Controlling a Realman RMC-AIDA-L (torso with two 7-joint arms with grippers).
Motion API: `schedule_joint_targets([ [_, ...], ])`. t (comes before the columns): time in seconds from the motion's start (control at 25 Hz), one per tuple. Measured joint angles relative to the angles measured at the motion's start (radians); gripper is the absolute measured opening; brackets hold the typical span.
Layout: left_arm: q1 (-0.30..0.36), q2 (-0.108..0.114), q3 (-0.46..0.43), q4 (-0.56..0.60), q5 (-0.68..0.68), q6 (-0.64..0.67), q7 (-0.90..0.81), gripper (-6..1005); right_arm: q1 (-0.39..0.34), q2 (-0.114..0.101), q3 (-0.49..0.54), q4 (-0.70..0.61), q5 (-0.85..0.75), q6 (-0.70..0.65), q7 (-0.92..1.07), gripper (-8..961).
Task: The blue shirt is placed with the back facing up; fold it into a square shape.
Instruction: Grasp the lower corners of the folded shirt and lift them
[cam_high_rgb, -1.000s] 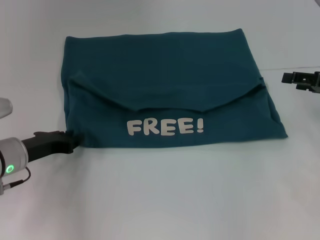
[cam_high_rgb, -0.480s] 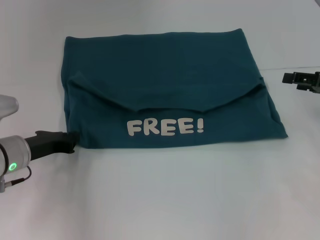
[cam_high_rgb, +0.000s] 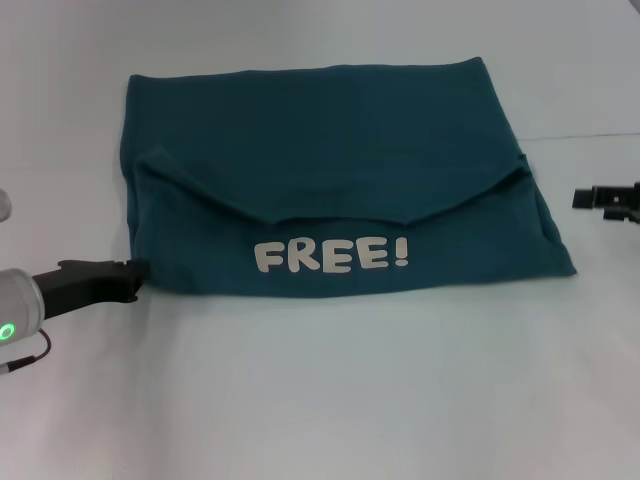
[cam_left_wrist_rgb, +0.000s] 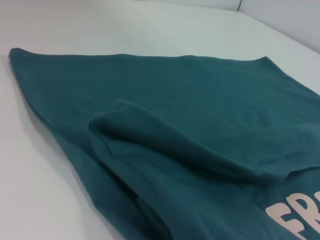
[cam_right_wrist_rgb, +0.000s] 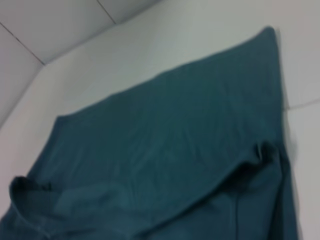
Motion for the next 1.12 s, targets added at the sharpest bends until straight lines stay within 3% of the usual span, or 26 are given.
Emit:
schedule_joint_targets([
  [0.32, 0.013, 0.006, -0.003, 0.018, 0.003, 0.043, -0.023, -1, 0.002, 0.006, -0.025, 0.006, -0.084, 0.009, 0.027, 712],
  [0.8, 0.008, 0.007, -0.004, 0.017, 0.015, 0.043, -0.024, -2, 0.026, 0.061, -0.118, 0.031, -0.088, 0.184, 0.028, 663],
  [1.12, 0.005, 0.009, -0.004, 0.017, 0.017, 0.038, -0.024, -1, 0.051, 0.077, -0.126, 0.091, -0.089, 0.25, 0.018, 615],
])
